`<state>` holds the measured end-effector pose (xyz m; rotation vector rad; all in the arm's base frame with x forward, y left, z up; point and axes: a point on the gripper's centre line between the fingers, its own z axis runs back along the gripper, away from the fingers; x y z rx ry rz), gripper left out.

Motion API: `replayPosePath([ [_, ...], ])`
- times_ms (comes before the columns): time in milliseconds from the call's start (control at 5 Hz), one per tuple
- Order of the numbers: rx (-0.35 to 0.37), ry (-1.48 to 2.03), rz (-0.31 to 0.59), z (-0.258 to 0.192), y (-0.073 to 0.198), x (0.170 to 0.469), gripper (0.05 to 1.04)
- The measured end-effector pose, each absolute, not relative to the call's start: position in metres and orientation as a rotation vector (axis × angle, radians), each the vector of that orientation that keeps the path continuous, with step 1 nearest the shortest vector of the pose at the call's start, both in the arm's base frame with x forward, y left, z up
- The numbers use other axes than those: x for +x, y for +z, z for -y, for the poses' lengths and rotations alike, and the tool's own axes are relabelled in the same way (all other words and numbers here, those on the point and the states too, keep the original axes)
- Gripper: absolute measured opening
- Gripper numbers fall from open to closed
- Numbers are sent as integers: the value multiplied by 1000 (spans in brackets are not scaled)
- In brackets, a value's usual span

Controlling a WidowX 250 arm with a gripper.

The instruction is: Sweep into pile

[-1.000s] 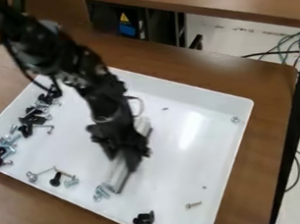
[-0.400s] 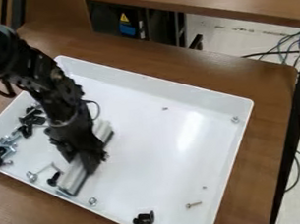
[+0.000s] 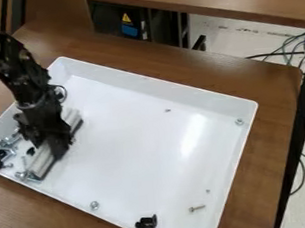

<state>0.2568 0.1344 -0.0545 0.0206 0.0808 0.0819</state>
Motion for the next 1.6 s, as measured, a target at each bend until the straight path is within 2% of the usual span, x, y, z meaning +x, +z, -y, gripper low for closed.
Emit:
replayPosePath([
  [200, 4, 103, -123, -166, -53, 260, 357],
  [600, -9, 90, -151, -176, -47, 264, 357],
  [800, -3, 98, -133, -156, -38, 274, 357],
  [1000, 28, 153, -87, -138, -12, 287, 357],
  [1200, 29, 173, -52, -105, -6, 304, 357],
  [1400, 25, 170, -26, -67, -6, 318, 357],
  [1600, -11, 97, -4, -18, -19, 333, 357],
])
